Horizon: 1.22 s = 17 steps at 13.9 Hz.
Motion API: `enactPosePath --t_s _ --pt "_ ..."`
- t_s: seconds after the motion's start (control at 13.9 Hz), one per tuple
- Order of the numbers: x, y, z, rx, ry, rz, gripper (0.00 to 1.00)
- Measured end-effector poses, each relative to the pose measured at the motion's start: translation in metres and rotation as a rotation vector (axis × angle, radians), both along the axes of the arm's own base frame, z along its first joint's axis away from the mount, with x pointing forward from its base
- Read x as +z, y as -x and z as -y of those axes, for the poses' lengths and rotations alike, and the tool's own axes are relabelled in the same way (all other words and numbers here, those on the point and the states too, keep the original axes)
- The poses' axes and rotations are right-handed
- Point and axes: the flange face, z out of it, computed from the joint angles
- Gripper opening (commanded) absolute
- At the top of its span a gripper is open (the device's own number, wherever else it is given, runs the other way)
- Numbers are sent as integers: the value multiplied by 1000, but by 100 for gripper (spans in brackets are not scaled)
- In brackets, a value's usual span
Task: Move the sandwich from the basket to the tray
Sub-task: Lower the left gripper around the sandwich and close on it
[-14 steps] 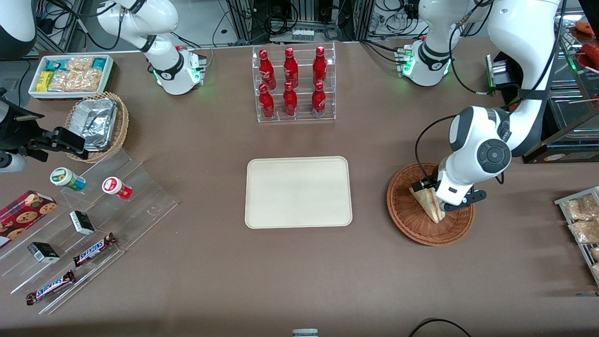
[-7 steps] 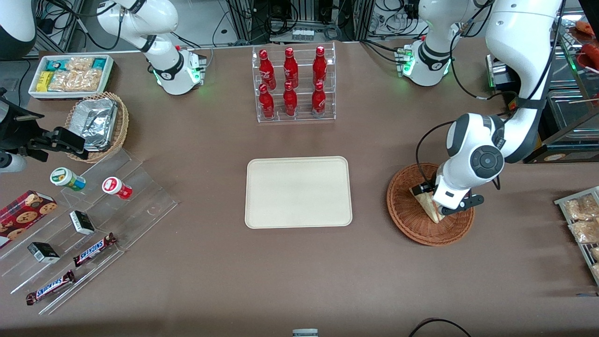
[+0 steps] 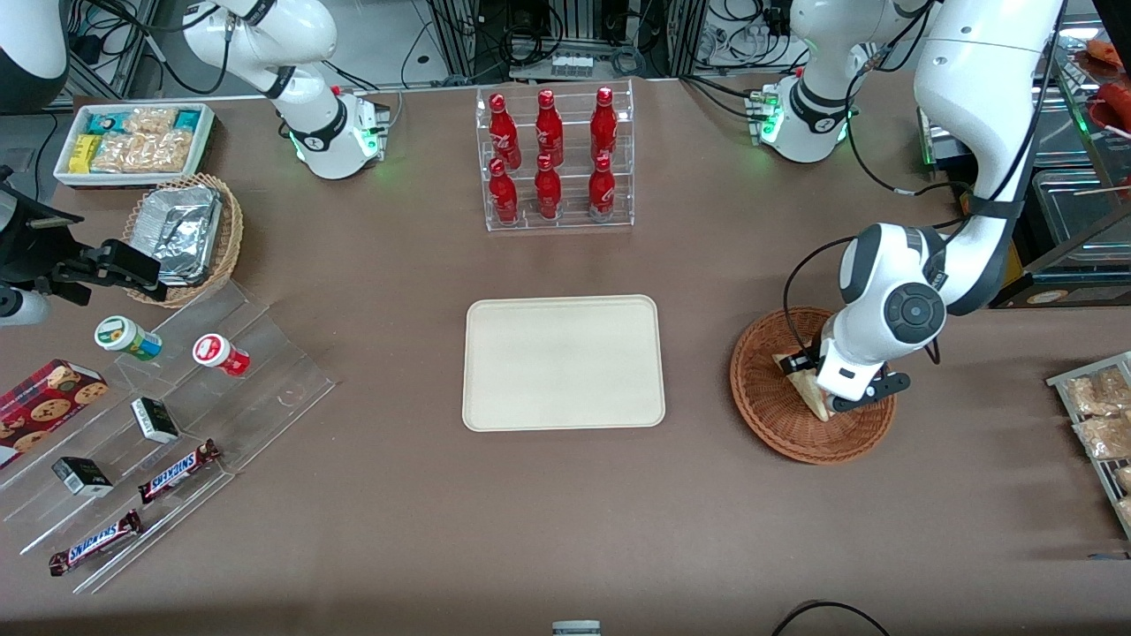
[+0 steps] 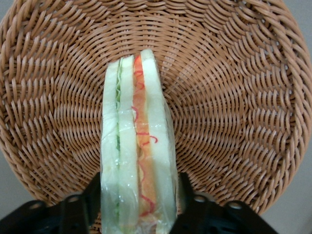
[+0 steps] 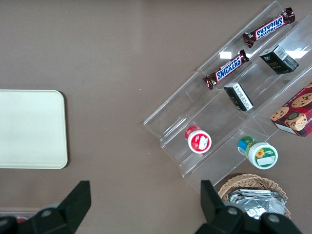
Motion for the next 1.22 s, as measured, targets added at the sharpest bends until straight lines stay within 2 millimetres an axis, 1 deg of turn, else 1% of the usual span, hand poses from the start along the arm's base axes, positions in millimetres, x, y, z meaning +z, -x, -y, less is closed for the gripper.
enactPosePath --t_s 0.43,0.58,0.72,1.01,1.08,1.22 --pt "1 0 0 -4 -8 2 0" --pt "7 -2 -1 -3 -12 -5 0" --pt "24 -10 -2 -2 -22 -20 0" --pt "70 -23 3 -5 -36 -36 0" --pt "81 -24 8 -12 -39 -42 0" --pt "101 -25 27 -41 -42 -47 0"
